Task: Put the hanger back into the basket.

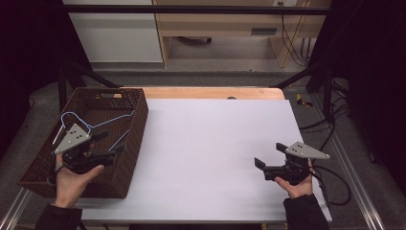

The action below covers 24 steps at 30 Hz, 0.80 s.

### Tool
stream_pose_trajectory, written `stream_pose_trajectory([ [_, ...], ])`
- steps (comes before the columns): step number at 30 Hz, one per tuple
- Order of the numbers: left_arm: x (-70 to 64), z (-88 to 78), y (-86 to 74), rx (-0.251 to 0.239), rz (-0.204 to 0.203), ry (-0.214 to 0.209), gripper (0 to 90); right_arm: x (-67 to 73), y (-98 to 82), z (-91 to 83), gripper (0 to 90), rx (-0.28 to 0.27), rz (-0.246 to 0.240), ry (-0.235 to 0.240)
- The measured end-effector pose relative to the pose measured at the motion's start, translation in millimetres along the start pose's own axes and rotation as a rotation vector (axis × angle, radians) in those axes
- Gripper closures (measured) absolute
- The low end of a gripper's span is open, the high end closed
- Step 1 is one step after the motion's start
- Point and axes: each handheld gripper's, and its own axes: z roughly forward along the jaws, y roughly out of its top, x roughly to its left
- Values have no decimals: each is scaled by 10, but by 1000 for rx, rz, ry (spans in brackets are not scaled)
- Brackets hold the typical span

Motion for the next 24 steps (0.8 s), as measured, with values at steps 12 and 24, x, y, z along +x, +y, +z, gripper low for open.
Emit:
stream_pose_trajectory([
  [12,-378,279,-200,7,8,-99,114,-5,-2,-16,12,-3,0,-1],
  [24,-434,337,-318,7,1,-112,112,9,-14,-3,12,2,-4,5],
])
